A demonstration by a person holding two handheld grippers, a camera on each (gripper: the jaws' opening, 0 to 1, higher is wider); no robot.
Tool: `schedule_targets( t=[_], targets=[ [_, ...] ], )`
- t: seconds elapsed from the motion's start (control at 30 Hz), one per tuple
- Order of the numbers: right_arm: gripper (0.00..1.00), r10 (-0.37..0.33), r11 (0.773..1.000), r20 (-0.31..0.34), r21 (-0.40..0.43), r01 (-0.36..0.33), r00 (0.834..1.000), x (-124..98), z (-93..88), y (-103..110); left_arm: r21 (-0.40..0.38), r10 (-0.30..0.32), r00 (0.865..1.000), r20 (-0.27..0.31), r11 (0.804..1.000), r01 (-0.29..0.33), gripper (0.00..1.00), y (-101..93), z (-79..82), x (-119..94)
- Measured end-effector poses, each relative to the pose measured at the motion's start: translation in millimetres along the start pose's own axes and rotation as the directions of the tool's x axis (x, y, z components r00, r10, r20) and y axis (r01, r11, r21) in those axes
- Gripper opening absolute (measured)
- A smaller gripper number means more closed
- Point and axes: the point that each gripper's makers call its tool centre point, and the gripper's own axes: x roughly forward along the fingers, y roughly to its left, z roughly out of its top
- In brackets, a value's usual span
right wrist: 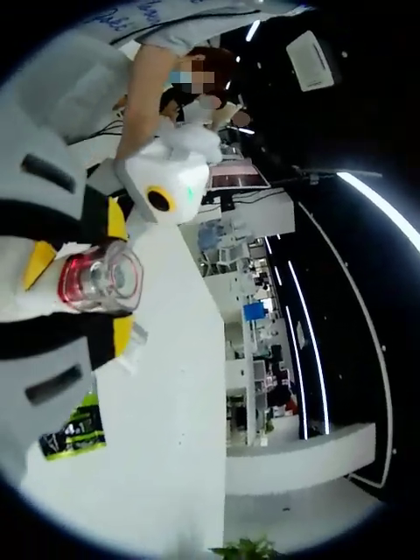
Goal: Arrange the skincare products in the storage area until every visible bottle or jar stands upright without overlapping.
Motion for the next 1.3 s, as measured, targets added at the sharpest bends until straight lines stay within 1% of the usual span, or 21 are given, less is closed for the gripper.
schedule_targets(
  t=[0.1,0.17,0.23,0.37,0.43,0.5,0.67,0.73,0.87,0.93,1.0,1.3],
  targets=[
    [0.29,-0.011,1.0,-0.006,-0.023,0.011,1.0,-1,0.4,-2,0.003,-0.005,1.0,0.007,1.0,0.005,0.25,0.9,1.3,2],
    [0.29,-0.022,0.998,-0.01,-0.053,0.021,1.0,-2,0.5,-3,0.006,-0.006,1.0,0.009,1.0,0.006,0.25,1.2,2.0,4],
    [0.29,-0.028,0.998,-0.01,-0.049,0.028,1.0,-3,0.2,-4,0.015,-0.003,1.0,0.011,1.0,0.003,0.25,1.6,2.4,4],
    [0.29,-0.055,0.997,-0.008,-0.062,0.055,0.998,-5,-0.7,-2,0.026,-0.011,1.0,0.014,1.0,0.011,0.25,0.8,2.6,4],
    [0.28,-0.071,0.994,-0.007,-0.082,0.07,0.997,-5,-1.0,-2,0.039,-0.012,1.0,0.01,0.999,0.012,0.26,0.4,2.5,4],
    [0.28,-0.078,0.994,-0.004,-0.082,0.077,0.997,-5,-1.1,-2,0.054,-0.018,1.0,0.011,0.998,0.018,0.26,-0.1,2.6,4],
    [0.29,-0.089,0.992,0.0,-0.094,0.088,0.996,-4,-1.7,-5,0.063,-0.011,1.0,0.018,0.998,0.01,0.26,-0.6,2.8,4],
    [0.29,-0.09,0.991,0.002,-0.094,0.09,0.996,-4,-1.7,-5,0.05,-0.006,1.0,0.023,0.999,0.005,0.27,-0.3,3.5,4],
    [0.29,-0.095,0.99,0.001,-0.102,0.094,0.996,-4,-2.0,-5,0.045,-0.003,1.0,0.026,0.999,0.002,0.34,-2.0,4.7,0],
    [0.29,-0.097,0.99,0.003,-0.099,0.097,0.995,-4,-2.2,-6,0.037,-0.003,1.0,0.013,0.999,0.003,0.34,-3.0,2.9,-2],
    [0.3,-0.102,0.99,0.006,-0.099,0.102,0.995,-4,-2.2,-6,0.05,0.015,1.0,0.006,0.999,-0.015,0.34,-1.4,1.2,-5],
    [0.3,-0.11,0.986,0.006,-0.123,0.11,0.994,-1,-1.2,-8,0.024,0.055,0.998,-0.016,0.998,-0.054,0.44,1.5,-3.2,-20]
  ],
)
